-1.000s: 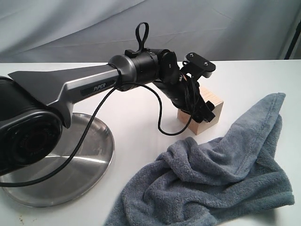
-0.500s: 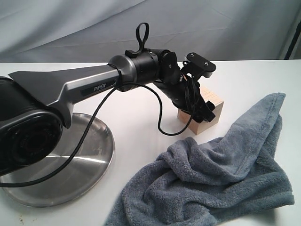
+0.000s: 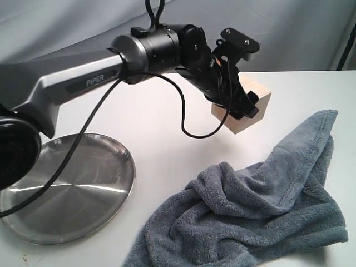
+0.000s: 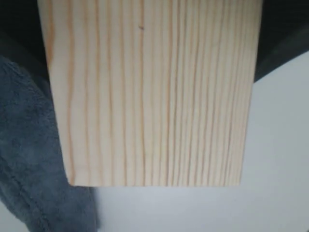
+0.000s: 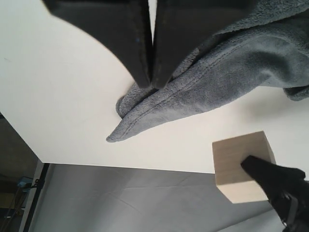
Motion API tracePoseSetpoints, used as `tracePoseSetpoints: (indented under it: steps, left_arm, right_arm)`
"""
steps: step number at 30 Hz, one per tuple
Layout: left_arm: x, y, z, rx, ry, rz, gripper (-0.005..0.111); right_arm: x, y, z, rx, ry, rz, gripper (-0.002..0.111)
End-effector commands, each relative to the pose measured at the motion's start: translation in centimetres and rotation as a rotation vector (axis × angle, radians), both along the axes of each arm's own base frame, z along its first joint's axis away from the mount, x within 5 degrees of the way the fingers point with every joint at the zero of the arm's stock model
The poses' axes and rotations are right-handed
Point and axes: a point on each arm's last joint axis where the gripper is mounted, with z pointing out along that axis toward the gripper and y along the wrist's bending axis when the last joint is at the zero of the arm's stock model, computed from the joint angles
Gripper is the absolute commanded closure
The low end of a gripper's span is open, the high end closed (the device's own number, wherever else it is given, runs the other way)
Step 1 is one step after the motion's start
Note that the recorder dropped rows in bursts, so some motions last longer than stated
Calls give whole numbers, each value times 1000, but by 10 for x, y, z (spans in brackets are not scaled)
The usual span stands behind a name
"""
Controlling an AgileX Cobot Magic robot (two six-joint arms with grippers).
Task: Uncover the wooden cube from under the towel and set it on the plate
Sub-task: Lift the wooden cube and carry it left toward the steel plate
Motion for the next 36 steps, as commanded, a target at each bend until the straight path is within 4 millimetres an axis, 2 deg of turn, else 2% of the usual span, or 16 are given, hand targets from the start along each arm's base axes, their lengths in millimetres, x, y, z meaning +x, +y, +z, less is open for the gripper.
tracePoseSetpoints:
  steps: [1, 8, 14, 25, 30, 36]
  left_arm:
    - [0, 10, 44, -61, -68, 19, 106]
    - [2, 45, 80, 1, -56, 34, 106]
    - [5, 88, 98, 79, 48, 68, 106]
    - [5, 144, 136, 72, 74, 193, 107]
    - [-3, 168, 143, 107, 65, 230, 107]
    - [-18, 210, 147, 120, 94, 310, 107]
  right_arm:
    - [0, 0, 0, 2, -10, 4, 108]
    - [0, 0, 0, 2, -10, 4, 108]
    - [0, 0, 0, 2, -10, 4, 108]
    - [0, 0, 0, 2, -10, 4, 108]
    - [0, 0, 0, 2, -10, 4, 108]
    - [0, 0, 0, 2, -10, 4, 108]
